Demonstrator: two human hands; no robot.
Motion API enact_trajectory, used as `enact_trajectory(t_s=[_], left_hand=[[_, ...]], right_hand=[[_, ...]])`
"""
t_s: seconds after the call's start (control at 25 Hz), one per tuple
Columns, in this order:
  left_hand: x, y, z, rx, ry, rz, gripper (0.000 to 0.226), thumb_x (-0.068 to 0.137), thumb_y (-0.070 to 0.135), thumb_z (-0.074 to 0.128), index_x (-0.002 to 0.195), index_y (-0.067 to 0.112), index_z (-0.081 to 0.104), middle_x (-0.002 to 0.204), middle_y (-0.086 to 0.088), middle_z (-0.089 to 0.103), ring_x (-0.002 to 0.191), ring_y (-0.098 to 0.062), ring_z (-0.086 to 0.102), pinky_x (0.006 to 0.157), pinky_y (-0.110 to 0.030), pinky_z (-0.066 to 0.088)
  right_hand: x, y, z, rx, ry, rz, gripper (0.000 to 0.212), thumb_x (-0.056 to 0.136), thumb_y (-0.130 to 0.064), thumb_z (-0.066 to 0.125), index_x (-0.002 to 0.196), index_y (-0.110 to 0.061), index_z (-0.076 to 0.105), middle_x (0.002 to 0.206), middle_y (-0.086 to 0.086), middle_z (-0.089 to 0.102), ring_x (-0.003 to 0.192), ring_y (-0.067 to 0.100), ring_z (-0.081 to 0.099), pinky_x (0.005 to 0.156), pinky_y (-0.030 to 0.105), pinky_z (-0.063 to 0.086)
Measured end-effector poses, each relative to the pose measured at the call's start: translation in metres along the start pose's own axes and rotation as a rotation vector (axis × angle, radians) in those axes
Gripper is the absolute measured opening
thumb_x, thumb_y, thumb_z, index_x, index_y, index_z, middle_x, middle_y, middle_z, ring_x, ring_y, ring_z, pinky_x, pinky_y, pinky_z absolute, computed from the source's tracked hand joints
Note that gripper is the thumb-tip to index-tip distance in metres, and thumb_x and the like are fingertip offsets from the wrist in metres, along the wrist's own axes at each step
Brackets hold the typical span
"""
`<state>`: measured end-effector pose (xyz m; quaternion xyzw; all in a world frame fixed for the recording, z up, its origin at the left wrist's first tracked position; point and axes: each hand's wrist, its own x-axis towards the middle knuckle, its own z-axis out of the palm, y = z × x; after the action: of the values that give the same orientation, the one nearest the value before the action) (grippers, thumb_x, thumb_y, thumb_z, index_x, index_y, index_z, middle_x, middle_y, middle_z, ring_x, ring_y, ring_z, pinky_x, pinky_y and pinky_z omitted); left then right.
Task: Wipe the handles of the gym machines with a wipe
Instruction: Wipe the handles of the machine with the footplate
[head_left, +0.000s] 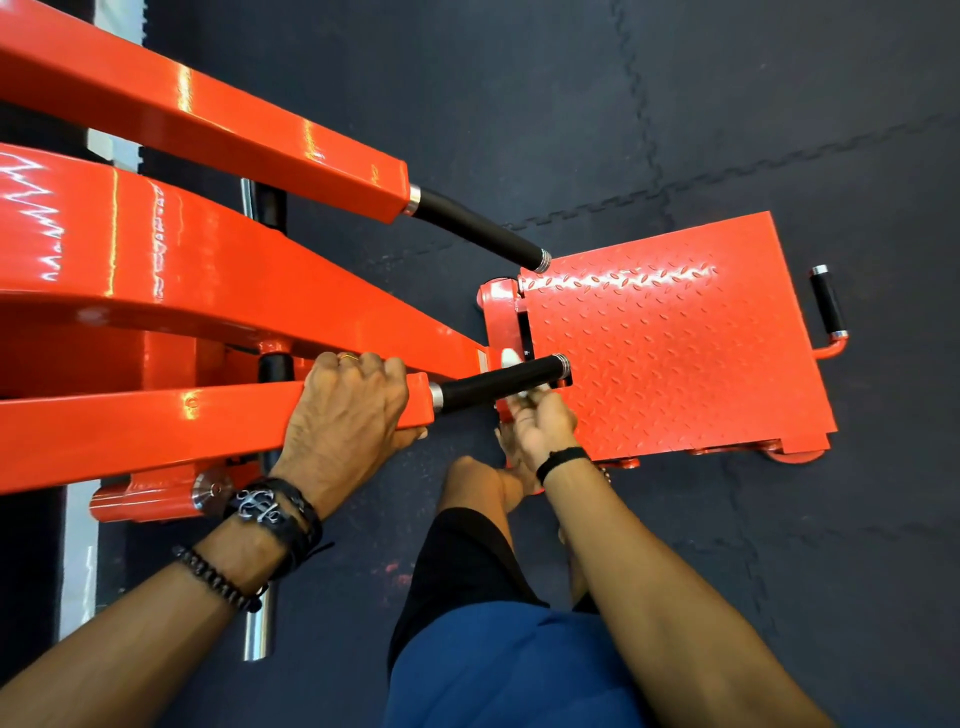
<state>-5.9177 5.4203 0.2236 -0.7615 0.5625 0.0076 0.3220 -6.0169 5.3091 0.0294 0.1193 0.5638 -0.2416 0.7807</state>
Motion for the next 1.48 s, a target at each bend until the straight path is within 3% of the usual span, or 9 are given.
enact_trajectory(t_s=[0.12,0.4,0.76,0.84,0.96,1.12,1.32,1.4,1.48], left_hand=[[0.0,0.0,0.001,-0.001,0.003,-0.003,0.058,0.075,0.072,0.062,0.088,0.017,0.048,0.082,-0.007,0.062,0.074,-0.027,0.061,0.069,-0.038,0.039],[-0.001,0.0,-0.003,0.002,0.006,0.005,0.055,0.078,0.07,0.058,0.085,0.018,0.044,0.078,-0.005,0.06,0.069,-0.025,0.059,0.066,-0.037,0.036],[0.0,0.001,0.0,0.012,0.002,-0.005,0.057,0.076,0.072,0.061,0.086,0.018,0.045,0.078,-0.005,0.059,0.07,-0.024,0.059,0.066,-0.038,0.037],[0.001,0.001,0.002,0.011,-0.002,-0.006,0.058,0.077,0.073,0.06,0.086,0.018,0.045,0.078,-0.004,0.058,0.07,-0.024,0.058,0.066,-0.038,0.038],[0.001,0.001,0.003,0.016,0.005,-0.009,0.059,0.076,0.074,0.059,0.088,0.018,0.046,0.078,-0.003,0.059,0.071,-0.023,0.059,0.067,-0.038,0.039],[0.0,0.001,0.002,0.011,-0.001,-0.016,0.059,0.078,0.074,0.058,0.089,0.018,0.045,0.081,-0.004,0.058,0.073,-0.024,0.058,0.069,-0.038,0.038],[0.0,0.001,0.001,0.021,0.007,-0.02,0.058,0.08,0.074,0.055,0.091,0.018,0.045,0.083,-0.002,0.058,0.075,-0.022,0.058,0.07,-0.037,0.039],[0.0,0.001,0.001,0.023,-0.003,-0.018,0.058,0.081,0.074,0.053,0.092,0.018,0.045,0.084,-0.002,0.058,0.076,-0.022,0.058,0.071,-0.037,0.04],[0.001,0.002,0.002,0.027,-0.005,-0.011,0.058,0.083,0.074,0.05,0.093,0.017,0.044,0.084,-0.002,0.058,0.077,-0.022,0.058,0.073,-0.037,0.04]], right_hand=[[0.019,-0.004,-0.006,0.039,-0.022,0.055,0.023,0.092,0.014,0.042,0.095,0.0,0.06,0.084,0.016,0.068,0.081,0.026,0.066,0.055,0.032,0.06],[-0.052,0.044,-0.018,-0.171,-0.476,0.334,0.032,0.096,0.015,0.035,0.091,0.001,0.064,0.091,0.017,0.071,0.084,0.025,0.073,0.07,0.035,0.061],[0.021,-0.015,-0.015,-0.04,-0.001,0.023,0.032,0.097,0.014,0.034,0.086,-0.004,0.057,0.083,0.01,0.057,0.077,0.017,0.058,0.057,0.029,0.059],[0.021,-0.008,-0.012,-0.047,-0.02,0.058,0.029,0.095,0.015,0.033,0.089,-0.001,0.057,0.086,0.011,0.057,0.079,0.019,0.058,0.055,0.028,0.059],[0.009,0.008,-0.014,-0.074,-0.112,0.15,0.025,0.094,0.014,0.036,0.104,0.004,0.057,0.097,0.016,0.062,0.094,0.025,0.062,0.071,0.034,0.058],[-0.008,0.008,-0.018,-0.103,-0.193,0.163,0.027,0.089,0.02,0.038,0.094,0.005,0.059,0.089,0.015,0.064,0.094,0.025,0.064,0.073,0.032,0.061],[-0.009,-0.015,-0.025,-0.287,0.052,-0.15,0.008,0.09,0.01,0.058,0.092,0.007,0.064,0.086,0.023,0.068,0.07,0.023,0.064,0.049,0.023,0.055],[0.0,-0.027,-0.021,-0.456,0.078,-0.464,0.017,0.086,0.003,0.067,0.104,0.005,0.066,0.094,0.02,0.071,0.075,0.023,0.066,0.059,0.027,0.057],[0.006,-0.039,-0.009,-0.76,0.009,-0.79,0.019,0.084,0.001,0.071,0.102,-0.001,0.067,0.086,0.002,0.069,0.073,0.011,0.064,0.069,0.024,0.056]])
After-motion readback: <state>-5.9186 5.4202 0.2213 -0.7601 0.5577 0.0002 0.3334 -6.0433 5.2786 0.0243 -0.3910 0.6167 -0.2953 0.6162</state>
